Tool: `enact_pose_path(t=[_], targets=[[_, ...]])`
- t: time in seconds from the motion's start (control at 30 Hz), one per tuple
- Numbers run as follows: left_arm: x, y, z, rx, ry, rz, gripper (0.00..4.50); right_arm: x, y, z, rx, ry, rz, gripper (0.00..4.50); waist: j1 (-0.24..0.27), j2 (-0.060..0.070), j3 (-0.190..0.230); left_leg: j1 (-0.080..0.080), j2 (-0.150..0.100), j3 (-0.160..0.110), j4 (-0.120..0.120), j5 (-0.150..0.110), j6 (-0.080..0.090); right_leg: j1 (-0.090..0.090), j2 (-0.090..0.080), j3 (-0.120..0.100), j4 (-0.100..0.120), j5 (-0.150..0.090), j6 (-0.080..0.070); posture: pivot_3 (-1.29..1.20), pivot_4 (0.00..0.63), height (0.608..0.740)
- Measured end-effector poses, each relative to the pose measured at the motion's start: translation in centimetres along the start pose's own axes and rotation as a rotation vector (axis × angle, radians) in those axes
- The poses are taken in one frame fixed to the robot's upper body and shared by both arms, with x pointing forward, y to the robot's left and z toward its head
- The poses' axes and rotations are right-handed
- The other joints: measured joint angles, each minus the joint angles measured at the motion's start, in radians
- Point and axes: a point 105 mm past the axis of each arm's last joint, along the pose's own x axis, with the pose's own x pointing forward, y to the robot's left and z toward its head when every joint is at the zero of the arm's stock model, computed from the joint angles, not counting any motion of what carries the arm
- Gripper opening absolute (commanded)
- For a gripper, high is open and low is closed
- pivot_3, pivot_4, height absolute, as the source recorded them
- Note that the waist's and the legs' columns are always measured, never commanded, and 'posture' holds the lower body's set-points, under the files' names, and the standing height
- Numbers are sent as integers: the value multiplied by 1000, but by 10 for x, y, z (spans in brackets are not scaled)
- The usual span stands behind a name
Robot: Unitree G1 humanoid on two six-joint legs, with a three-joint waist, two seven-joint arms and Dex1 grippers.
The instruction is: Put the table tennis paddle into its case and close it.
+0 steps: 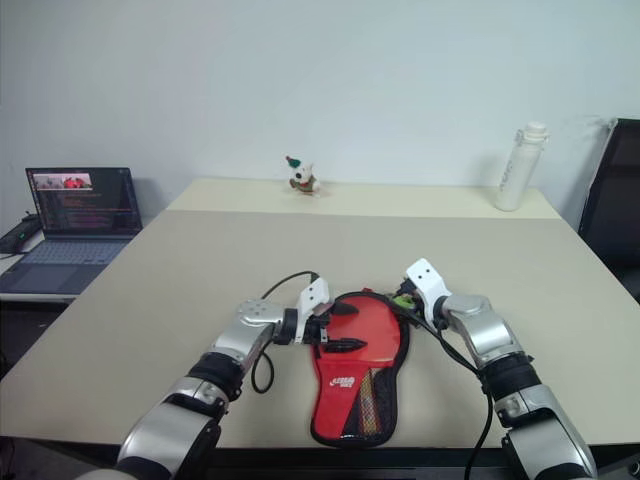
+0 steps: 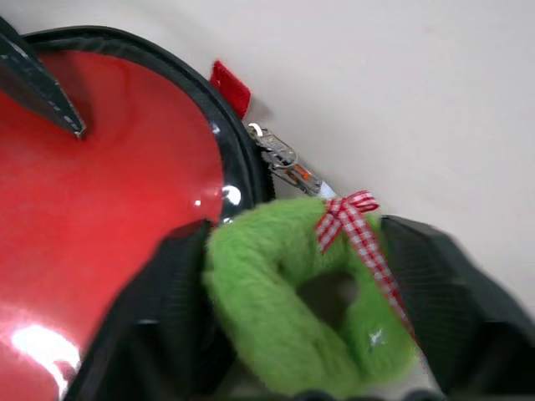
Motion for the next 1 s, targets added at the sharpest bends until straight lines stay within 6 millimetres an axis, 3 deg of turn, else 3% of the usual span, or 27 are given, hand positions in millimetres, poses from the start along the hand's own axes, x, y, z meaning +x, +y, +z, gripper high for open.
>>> enact_pose_path(t=[0.23,0.47,0.63,0.87,1.0], targets=[[2,-6,0,11,10,-47,4500,-1,3,-3,25,11,35,15,4,1,-1,0,-1,-1,1,-1,2,1,0,-1,0,0,0,0,150,740],[6,-11,-1,27,26,-83,4500,-15,-9,-4,-9,32,54,15,25,2,-1,0,-2,-2,1,-1,3,3,-1,-2,0,0,0,0,150,740],[5,-13,-2,35,30,-100,4500,-52,-53,-10,-70,94,-65,15,30,4,-3,1,-3,-2,1,-2,5,4,-2,-1,-2,0,0,0,150,740],[12,-12,-2,25,40,-109,4500,-71,-47,-16,-120,134,-18,15,36,10,-6,1,-6,-3,2,-3,6,6,-1,-2,-2,0,1,0,150,740],[22,-13,1,26,39,-109,4500,-84,-33,-21,-133,167,33,15,40,10,-6,3,-9,-4,2,-4,9,10,-3,-3,-4,0,3,0,150,740]])
